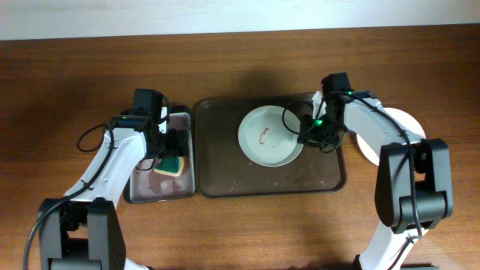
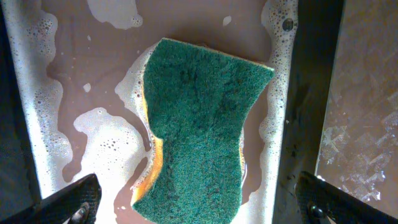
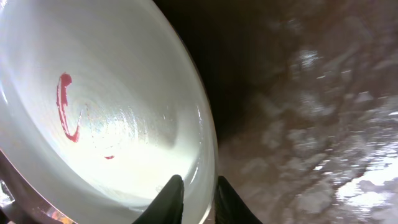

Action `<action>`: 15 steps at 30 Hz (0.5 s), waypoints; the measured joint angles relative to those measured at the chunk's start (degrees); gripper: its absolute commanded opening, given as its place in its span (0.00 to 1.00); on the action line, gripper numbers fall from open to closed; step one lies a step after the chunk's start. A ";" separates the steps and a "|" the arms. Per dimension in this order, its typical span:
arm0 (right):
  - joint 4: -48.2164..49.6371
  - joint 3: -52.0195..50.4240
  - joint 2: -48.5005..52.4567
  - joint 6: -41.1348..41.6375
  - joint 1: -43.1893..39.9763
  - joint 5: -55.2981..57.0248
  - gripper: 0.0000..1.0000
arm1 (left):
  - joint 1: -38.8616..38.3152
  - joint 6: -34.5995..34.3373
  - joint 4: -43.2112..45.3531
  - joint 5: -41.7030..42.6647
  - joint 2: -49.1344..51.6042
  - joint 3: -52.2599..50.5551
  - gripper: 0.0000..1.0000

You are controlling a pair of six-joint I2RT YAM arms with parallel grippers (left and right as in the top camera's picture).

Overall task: Clean dirty plates on tray and stack at the side
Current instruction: 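Move the right gripper to the last white plate and grip its rim, then grasp the green sponge in the sink tray with the left gripper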

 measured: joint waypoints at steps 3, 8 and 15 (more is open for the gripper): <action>-0.02 0.00 0.00 1.16 1.92 1.38 0.25 | 0.00 -0.02 0.02 0.00 0.00 0.00 0.98; 0.04 0.00 0.00 2.97 2.73 3.39 0.25 | 0.00 0.00 0.00 0.02 0.00 0.00 0.98; 3.65 -2.38 -0.04 6.93 2.73 6.78 0.30 | 0.00 0.00 0.00 0.24 0.00 0.00 0.98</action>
